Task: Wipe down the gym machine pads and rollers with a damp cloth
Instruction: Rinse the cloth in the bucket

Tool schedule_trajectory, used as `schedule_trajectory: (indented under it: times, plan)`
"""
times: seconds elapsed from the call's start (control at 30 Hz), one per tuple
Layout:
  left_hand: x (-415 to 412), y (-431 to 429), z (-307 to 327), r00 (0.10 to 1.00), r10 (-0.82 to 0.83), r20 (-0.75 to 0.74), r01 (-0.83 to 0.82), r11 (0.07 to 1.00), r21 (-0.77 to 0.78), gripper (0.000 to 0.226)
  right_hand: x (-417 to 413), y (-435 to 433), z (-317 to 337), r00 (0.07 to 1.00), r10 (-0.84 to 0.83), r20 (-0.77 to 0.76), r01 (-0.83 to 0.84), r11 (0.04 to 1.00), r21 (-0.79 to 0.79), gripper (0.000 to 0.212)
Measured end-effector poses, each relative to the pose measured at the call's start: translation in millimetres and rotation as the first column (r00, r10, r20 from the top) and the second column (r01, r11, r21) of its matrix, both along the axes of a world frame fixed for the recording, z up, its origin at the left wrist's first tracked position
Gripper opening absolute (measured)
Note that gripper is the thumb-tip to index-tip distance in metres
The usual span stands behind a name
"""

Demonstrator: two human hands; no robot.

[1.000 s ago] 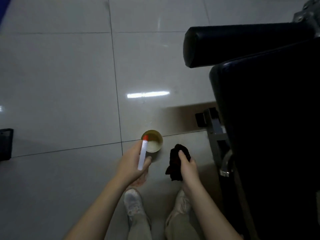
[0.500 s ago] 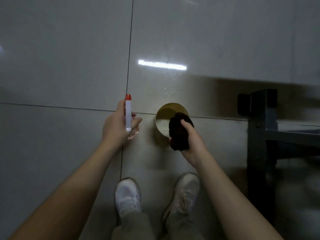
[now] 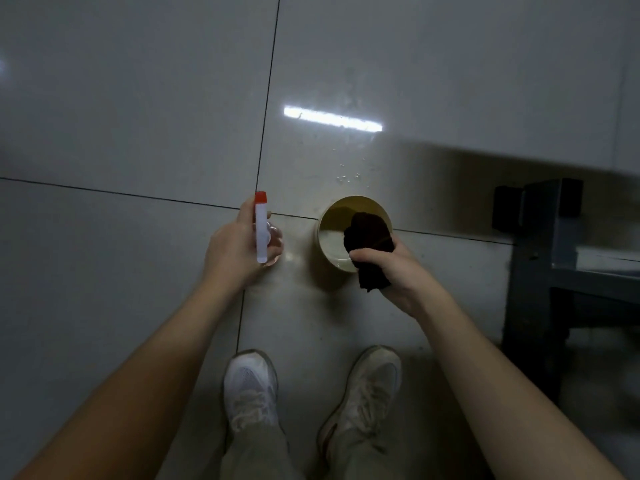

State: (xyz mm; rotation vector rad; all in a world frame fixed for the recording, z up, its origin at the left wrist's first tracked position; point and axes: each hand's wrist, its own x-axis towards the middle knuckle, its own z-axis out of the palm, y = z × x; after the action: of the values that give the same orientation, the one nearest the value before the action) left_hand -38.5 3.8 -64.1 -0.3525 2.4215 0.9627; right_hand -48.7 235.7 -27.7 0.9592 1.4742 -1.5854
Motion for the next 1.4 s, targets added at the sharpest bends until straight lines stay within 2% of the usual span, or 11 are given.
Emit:
schedule_trajectory:
  times: [0.17, 0.23, 0.3, 0.4, 0.47, 0.6, 0.73, 0.93, 1.07, 1.27, 1.4]
  plan:
    - [8, -19, 15, 0.994, 0.016, 0.111, 0.005, 0.982, -0.19, 0.062, 0, 6, 9, 0.999, 0.045, 0.022, -0.045, 0.999, 0.028, 0.059]
    - [18, -26, 40, 0.977, 0.21, 0.027, -0.197, 0.949, -0.246, 0.07, -3, 7, 14, 0.998, 0.056, 0.043, -0.057, 0.998, 0.016, 0.056]
    - [26, -18, 71, 0.955, 0.228, -0.187, -0.268, 0.937, -0.224, 0.07, -8, 7, 18, 0.996, 0.062, 0.057, -0.061, 0.998, -0.004, 0.053]
    - [27, 22, 91, 0.874, -0.159, -0.46, 0.083, 0.98, -0.182, 0.075, -17, 5, 26, 0.986, 0.147, 0.074, -0.145, 0.989, -0.036, 0.048]
    - [17, 52, 79, 0.735, -0.455, -0.503, 0.372, 0.89, -0.262, 0.091, -22, 5, 32, 0.962, 0.269, 0.053, -0.265, 0.962, -0.066, 0.041]
    - [-12, 94, 52, 0.65, -0.633, -0.42, 0.623, 0.761, -0.181, 0.1, -29, 2, 52, 0.911, 0.412, -0.017, -0.411, 0.904, -0.116, 0.026]
    - [-39, 111, 44, 0.647, -0.692, -0.32, 0.697, 0.707, -0.117, 0.096, -42, 5, 60, 0.813, 0.579, -0.05, -0.578, 0.815, 0.039, 0.019]
    - [-58, 122, 41, 0.668, -0.744, -0.018, 0.715, 0.648, -0.263, 0.041, -50, -9, 30, 0.365, 0.921, 0.134, -0.807, 0.242, 0.539, 0.011]
    - [-64, 131, 29, 0.694, -0.704, 0.151, 0.717, 0.657, -0.231, 0.021, -37, -8, 3, 0.453, 0.867, 0.206, -0.686, 0.192, 0.702, 0.012]
    - [-79, 142, 2, 0.668, -0.665, 0.335, 0.703, 0.711, 0.01, 0.023, -34, 7, -22, 0.306, 0.941, 0.143, -0.576, 0.063, 0.815, 0.016]
    - [-87, 140, -10, 0.61, -0.681, 0.405, 0.709, 0.698, 0.105, 0.022, -33, 8, -32, 0.281, 0.956, 0.082, -0.518, 0.08, 0.852, 0.017]
